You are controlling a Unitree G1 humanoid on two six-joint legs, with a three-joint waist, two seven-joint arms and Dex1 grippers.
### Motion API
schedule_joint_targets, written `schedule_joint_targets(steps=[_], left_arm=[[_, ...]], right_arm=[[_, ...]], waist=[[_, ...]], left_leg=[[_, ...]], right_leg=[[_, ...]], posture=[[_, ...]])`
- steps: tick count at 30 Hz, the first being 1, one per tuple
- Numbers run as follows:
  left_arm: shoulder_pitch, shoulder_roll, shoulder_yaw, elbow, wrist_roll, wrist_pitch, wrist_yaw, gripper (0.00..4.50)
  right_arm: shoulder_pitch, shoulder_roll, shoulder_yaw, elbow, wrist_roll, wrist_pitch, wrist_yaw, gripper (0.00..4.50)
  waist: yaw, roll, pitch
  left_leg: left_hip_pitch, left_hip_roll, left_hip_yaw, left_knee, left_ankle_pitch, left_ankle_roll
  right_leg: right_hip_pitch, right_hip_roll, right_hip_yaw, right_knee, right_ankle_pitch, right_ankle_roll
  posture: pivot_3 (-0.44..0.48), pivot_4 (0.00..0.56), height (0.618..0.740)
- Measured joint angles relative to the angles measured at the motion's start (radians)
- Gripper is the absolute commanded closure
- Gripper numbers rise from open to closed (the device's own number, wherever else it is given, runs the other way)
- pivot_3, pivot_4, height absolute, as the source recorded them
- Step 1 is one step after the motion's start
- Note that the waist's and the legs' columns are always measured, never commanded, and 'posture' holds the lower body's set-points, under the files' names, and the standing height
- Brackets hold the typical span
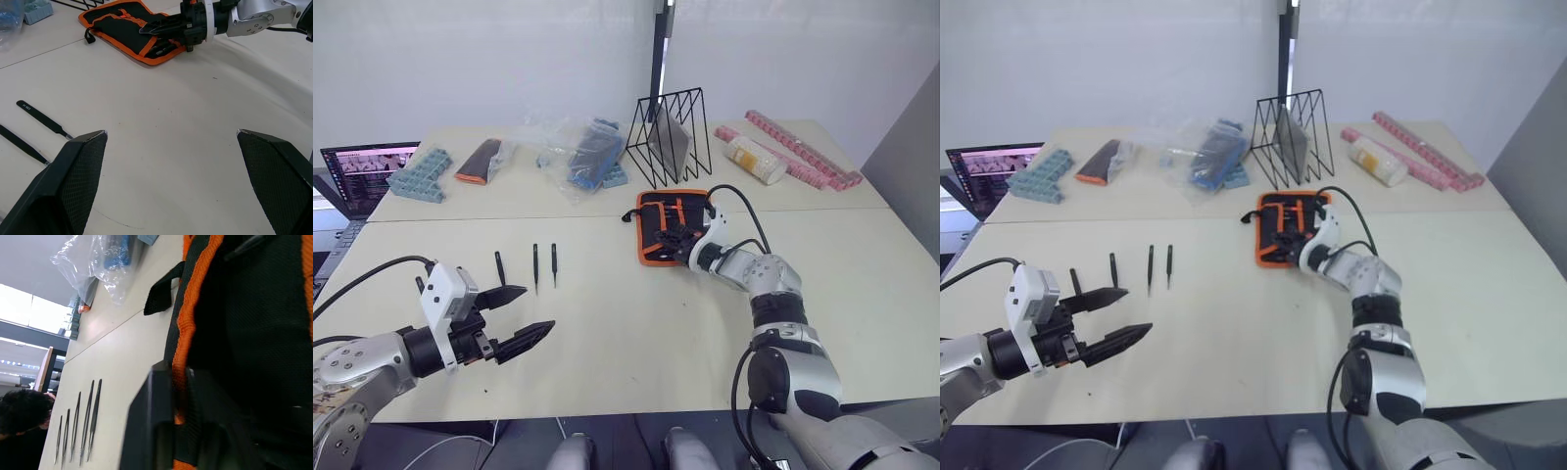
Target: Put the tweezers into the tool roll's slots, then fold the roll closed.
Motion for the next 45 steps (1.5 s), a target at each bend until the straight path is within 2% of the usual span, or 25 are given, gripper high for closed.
schedule_joint_targets(steps=[10,18,22,27,33,38,42,45], left_arm=[[0.001,-0.003,-0.005,0.000,0.011,-0.010,0.000,0.00],[-0.043,-0.003,-0.038,0.012,0.019,-0.010,-0.002,0.00],[-0.059,-0.001,-0.052,0.029,0.024,-0.010,-0.010,0.00],[-0.081,0.006,-0.074,0.046,0.038,-0.010,-0.026,0.00],[-0.123,0.007,-0.110,0.069,0.062,-0.011,-0.042,0.00],[-0.176,0.013,-0.205,0.099,0.133,-0.041,-0.053,0.00],[-0.259,0.028,-0.327,0.172,0.260,-0.092,-0.059,0.00],[-0.431,0.028,-0.427,0.314,0.344,-0.147,-0.101,0.00]], right_arm=[[-0.001,-0.029,0.027,0.001,-0.003,0.017,0.023,4.46],[0.096,-0.055,0.251,-0.262,-0.019,0.185,0.143,4.46],[0.176,-0.145,0.382,-0.392,-0.029,0.253,0.220,4.46],[0.196,-0.286,0.525,-0.502,-0.096,0.226,0.330,4.46],[0.198,-0.338,0.598,-0.598,-0.107,0.222,0.418,4.46],[0.230,-0.345,0.622,-0.686,-0.099,0.241,0.445,4.46],[0.263,-0.357,0.635,-0.724,-0.098,0.257,0.448,4.46],[0.279,-0.377,0.636,-0.753,-0.098,0.262,0.461,4.46]], waist=[[0.001,0.000,0.000],[0.000,0.000,0.000],[0.008,0.000,0.000],[0.009,0.000,0.000],[0.003,0.000,0.000],[0.009,0.000,0.000],[0.018,-0.001,0.000],[0.030,-0.002,0.001]], left_leg=[[0.000,0.000,0.000,0.000,0.000,0.000],[-0.001,0.000,0.000,-0.001,0.000,0.000],[-0.001,0.000,-0.001,0.000,0.000,0.000],[-0.001,0.000,-0.001,0.000,0.000,0.000],[-0.002,0.000,-0.001,0.000,0.000,0.000],[-0.002,0.000,-0.001,0.000,0.000,0.000],[-0.002,-0.001,-0.001,0.000,0.000,0.000],[-0.003,-0.001,-0.002,0.001,0.001,0.000]], right_leg=[[0.000,0.000,0.000,0.000,0.000,0.000],[-0.001,0.000,0.000,-0.001,0.000,0.000],[-0.001,-0.001,0.000,-0.002,0.000,0.001],[0.000,0.000,0.000,-0.002,0.000,0.001],[-0.001,0.000,0.000,-0.003,0.000,0.001],[-0.001,0.000,0.000,-0.003,0.001,0.001],[-0.001,0.000,0.000,-0.003,0.001,0.001],[-0.001,0.000,-0.003,-0.003,0.001,0.001]], posture=[[0.000,0.150,0.739],[0.000,0.150,0.739],[0.000,0.150,0.739],[0.000,0.150,0.739],[0.000,0.150,0.739],[0.000,0.150,0.739],[0.000,0.150,0.739],[0.000,0.150,0.739]])
